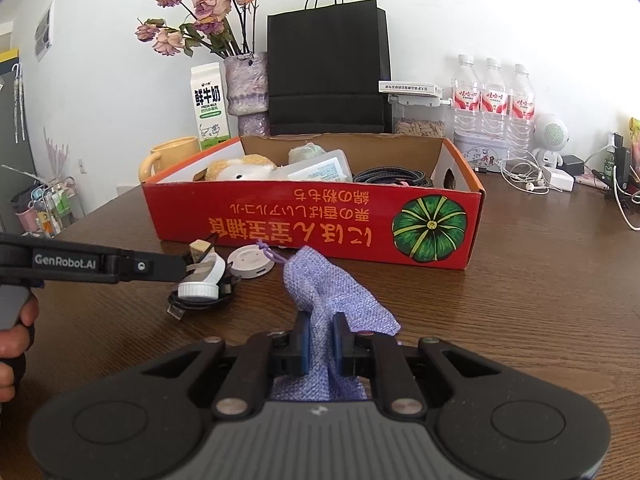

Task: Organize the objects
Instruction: 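Lift the purple bag with the right gripper and carry it over the box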

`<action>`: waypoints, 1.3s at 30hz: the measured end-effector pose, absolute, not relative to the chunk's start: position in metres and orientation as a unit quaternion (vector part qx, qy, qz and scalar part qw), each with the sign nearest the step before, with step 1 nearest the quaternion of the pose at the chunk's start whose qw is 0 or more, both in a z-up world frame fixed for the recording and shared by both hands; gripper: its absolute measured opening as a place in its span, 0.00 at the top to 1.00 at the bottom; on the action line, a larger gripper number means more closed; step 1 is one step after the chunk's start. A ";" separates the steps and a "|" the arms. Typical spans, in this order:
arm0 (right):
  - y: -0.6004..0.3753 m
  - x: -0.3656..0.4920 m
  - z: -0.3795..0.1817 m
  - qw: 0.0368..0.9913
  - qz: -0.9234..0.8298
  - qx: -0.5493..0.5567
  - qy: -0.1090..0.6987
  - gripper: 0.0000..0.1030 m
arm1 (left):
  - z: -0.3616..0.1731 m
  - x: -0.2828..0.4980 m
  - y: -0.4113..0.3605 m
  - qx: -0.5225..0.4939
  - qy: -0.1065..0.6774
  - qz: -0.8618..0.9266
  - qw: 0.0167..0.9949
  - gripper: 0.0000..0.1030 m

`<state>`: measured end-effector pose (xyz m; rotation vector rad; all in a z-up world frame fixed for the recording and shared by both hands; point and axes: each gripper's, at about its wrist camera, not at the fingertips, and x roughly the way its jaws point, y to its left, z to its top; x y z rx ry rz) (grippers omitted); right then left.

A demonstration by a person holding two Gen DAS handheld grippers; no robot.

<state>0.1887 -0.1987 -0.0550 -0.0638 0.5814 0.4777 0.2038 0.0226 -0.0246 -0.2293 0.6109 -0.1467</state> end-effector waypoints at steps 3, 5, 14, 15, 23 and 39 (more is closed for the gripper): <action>-0.200 0.190 -0.055 0.929 0.233 -0.028 0.287 0.90 | -0.029 0.207 0.022 -0.112 0.303 -0.073 0.944 0.71; -0.200 0.191 -0.055 0.929 0.233 -0.028 0.287 0.90 | -0.032 0.208 0.023 -0.118 0.308 -0.081 0.940 0.86; -0.202 0.189 -0.054 0.931 0.230 -0.027 0.281 0.90 | -0.024 0.194 0.023 -0.119 0.275 -0.087 0.950 0.96; -0.202 0.188 -0.054 0.933 0.229 -0.027 0.278 0.90 | -0.021 0.191 0.023 -0.119 0.270 -0.087 0.952 0.96; -0.200 0.179 -0.035 0.945 0.240 -0.022 0.220 0.90 | 0.013 0.182 0.027 -0.111 0.216 -0.084 0.966 0.96; -0.160 0.260 0.026 0.962 0.239 -0.031 0.124 0.90 | 0.067 0.250 0.027 -0.081 0.139 -0.046 0.986 0.96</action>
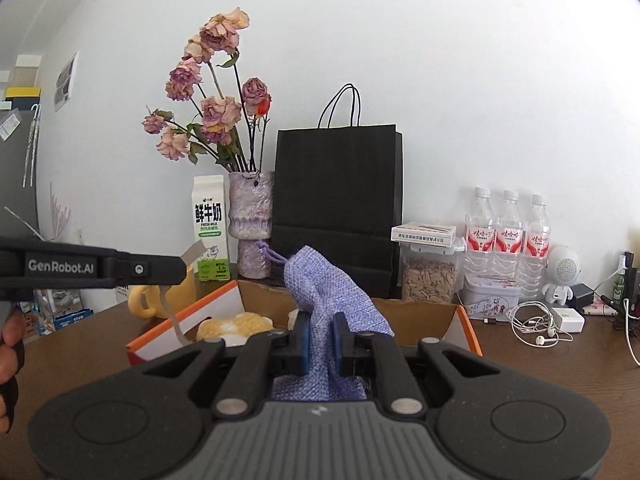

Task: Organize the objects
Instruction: 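Lift the purple bag with the right gripper and carry it over the box, then open the right gripper to drop the purple bag into the box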

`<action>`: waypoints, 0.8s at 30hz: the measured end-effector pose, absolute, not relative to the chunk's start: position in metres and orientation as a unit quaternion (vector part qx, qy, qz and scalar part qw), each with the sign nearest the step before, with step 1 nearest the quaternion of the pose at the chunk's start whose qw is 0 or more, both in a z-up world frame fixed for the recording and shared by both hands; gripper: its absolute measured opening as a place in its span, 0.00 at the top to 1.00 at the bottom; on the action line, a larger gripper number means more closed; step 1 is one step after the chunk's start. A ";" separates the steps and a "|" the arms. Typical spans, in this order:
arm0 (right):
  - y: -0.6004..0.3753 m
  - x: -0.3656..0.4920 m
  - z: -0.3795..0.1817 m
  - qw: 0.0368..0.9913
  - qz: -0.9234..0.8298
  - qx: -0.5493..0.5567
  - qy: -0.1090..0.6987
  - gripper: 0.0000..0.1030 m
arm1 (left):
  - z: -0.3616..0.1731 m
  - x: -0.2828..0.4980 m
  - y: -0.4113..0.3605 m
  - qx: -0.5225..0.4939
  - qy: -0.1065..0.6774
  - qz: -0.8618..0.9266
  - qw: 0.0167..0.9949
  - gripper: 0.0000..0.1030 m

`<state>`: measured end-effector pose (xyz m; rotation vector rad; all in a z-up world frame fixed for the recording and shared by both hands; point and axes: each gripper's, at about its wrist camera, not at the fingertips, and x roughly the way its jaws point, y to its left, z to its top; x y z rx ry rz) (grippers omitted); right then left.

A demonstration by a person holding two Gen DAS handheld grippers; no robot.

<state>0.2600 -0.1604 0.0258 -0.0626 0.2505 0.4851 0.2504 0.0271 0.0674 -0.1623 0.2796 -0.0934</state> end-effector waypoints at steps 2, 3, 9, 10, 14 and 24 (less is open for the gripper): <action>-0.157 0.279 0.024 0.963 0.238 -0.025 0.124 0.90 | 0.064 0.268 0.026 -0.078 0.144 -0.040 0.986 0.96; -0.157 0.287 0.023 0.963 0.236 -0.022 0.125 0.90 | 0.062 0.276 0.026 -0.076 0.146 -0.038 0.986 0.96; -0.166 0.331 0.001 0.959 0.238 -0.012 0.152 0.90 | 0.047 0.324 0.030 -0.073 0.159 -0.029 0.984 0.96; -0.168 0.337 -0.003 0.959 0.237 -0.009 0.157 0.90 | 0.045 0.330 0.030 -0.070 0.163 -0.029 0.984 0.96; -0.172 0.354 -0.011 0.956 0.241 -0.007 0.167 0.90 | 0.034 0.348 0.031 -0.051 0.171 -0.032 0.983 0.96; -0.172 0.358 -0.022 0.952 0.241 -0.011 0.188 0.62 | 0.020 0.354 0.033 -0.039 0.186 -0.022 0.981 0.94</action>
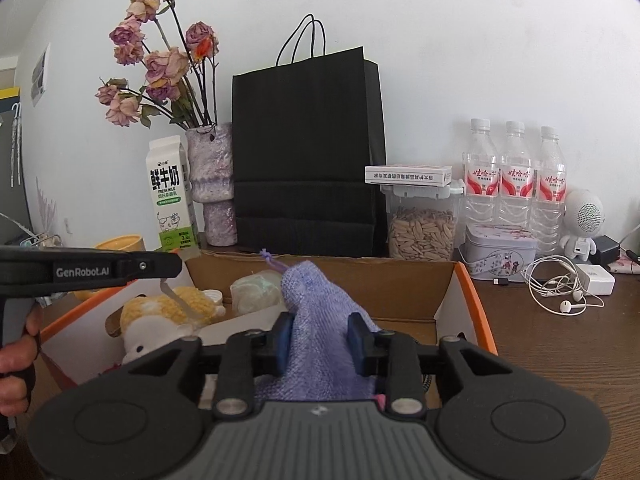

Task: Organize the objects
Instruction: 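Open the right gripper to drop the purple bag into the box, then withdraw the right gripper and move it to the white bottle cap on the table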

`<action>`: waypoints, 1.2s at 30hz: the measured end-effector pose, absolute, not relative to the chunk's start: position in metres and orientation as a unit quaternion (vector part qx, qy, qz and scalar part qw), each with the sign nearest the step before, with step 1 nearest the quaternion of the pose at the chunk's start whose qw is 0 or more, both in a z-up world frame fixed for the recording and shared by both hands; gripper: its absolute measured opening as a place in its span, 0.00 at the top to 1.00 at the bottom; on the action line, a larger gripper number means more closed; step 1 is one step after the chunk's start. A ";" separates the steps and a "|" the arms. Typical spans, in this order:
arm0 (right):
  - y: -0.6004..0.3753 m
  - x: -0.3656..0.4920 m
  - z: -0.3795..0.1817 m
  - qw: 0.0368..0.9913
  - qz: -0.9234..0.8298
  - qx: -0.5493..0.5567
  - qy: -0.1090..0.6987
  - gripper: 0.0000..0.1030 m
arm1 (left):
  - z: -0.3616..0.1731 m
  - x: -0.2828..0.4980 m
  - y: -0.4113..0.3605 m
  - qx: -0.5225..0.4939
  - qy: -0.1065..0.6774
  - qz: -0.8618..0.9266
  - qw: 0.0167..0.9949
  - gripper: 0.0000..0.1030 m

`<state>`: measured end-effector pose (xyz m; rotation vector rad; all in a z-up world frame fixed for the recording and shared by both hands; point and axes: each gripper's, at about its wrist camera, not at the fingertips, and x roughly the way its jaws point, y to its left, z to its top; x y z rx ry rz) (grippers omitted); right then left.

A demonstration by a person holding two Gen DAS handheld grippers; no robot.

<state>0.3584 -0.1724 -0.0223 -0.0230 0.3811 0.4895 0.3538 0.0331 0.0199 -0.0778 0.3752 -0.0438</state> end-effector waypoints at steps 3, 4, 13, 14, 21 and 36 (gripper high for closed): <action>-0.172 0.355 -0.022 0.955 0.234 -0.013 0.181 0.21 | 0.018 0.351 0.032 -0.035 0.186 -0.015 0.982 0.54; -0.172 0.354 -0.022 0.957 0.229 -0.013 0.177 0.13 | 0.018 0.350 0.032 -0.033 0.181 -0.009 0.983 0.28; -0.174 0.350 -0.020 0.964 0.210 -0.006 0.162 0.03 | 0.019 0.343 0.033 -0.028 0.159 0.014 0.987 0.00; -0.174 0.350 -0.020 0.965 0.209 -0.005 0.160 0.03 | 0.018 0.343 0.033 -0.028 0.158 0.015 0.987 0.00; -0.173 0.336 -0.019 0.969 0.201 -0.012 0.142 0.03 | 0.015 0.328 0.035 -0.031 0.152 0.024 0.988 0.00; -0.170 0.254 -0.023 0.967 0.208 -0.026 0.146 0.03 | 0.007 0.249 0.039 -0.040 0.157 0.045 0.986 0.00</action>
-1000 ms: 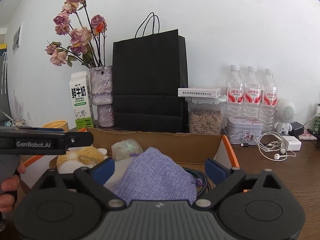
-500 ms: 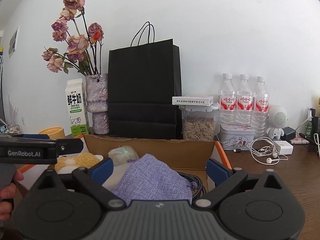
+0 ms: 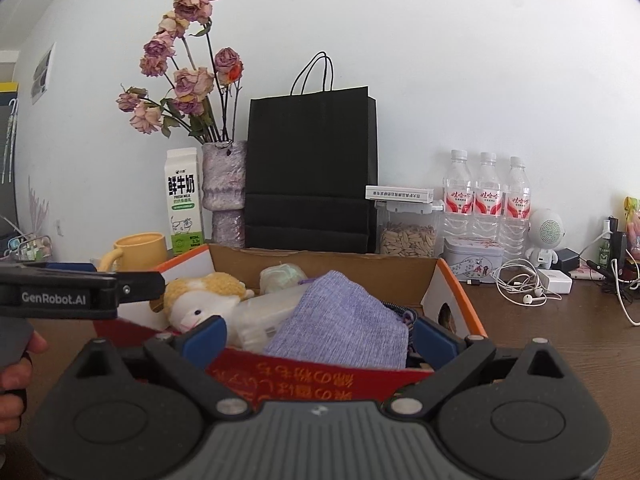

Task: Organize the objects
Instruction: 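Withdraw the right gripper and move it to the white bottle cap on the table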

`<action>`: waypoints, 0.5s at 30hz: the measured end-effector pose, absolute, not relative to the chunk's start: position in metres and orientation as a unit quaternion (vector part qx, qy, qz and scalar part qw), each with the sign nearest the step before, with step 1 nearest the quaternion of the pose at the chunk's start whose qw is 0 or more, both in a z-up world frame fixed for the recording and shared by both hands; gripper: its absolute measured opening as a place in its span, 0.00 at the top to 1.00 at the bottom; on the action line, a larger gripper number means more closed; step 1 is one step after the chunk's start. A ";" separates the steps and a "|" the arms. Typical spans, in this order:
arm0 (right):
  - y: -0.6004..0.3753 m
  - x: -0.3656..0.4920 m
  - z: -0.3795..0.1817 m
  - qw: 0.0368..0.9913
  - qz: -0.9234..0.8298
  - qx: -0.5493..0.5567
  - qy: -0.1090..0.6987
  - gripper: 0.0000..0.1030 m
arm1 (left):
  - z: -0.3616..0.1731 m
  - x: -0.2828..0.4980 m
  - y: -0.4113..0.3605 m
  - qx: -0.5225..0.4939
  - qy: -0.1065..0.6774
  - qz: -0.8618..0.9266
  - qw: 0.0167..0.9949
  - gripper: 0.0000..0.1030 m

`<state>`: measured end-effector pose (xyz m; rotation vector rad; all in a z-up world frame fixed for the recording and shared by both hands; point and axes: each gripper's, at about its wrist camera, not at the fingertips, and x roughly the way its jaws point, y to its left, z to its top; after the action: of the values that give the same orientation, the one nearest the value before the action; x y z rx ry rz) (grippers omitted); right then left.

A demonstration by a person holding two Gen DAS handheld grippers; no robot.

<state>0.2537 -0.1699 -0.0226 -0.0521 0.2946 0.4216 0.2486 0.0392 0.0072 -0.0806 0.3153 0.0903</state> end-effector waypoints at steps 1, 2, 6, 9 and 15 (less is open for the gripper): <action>-0.169 0.247 -0.023 0.966 0.212 -0.025 0.148 0.03 | 0.006 0.243 0.040 -0.043 0.161 0.049 0.985 0.00; -0.169 0.241 -0.024 0.965 0.215 -0.025 0.150 0.03 | 0.005 0.237 0.042 -0.045 0.166 0.053 0.984 0.00; -0.166 0.219 -0.027 0.959 0.229 -0.026 0.167 0.03 | 0.005 0.214 0.050 -0.060 0.179 0.059 0.980 0.00; -0.162 0.204 -0.030 0.954 0.237 -0.032 0.179 0.03 | 0.005 0.200 0.055 -0.069 0.191 0.060 0.977 0.00; -0.154 0.185 -0.036 0.946 0.249 -0.041 0.203 0.04 | -0.001 0.179 0.060 -0.075 0.212 0.058 0.973 0.00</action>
<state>0.1851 -0.1539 -0.0360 -0.0833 0.4138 0.5062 0.1791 0.0604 -0.0008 -0.1505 0.4278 0.1169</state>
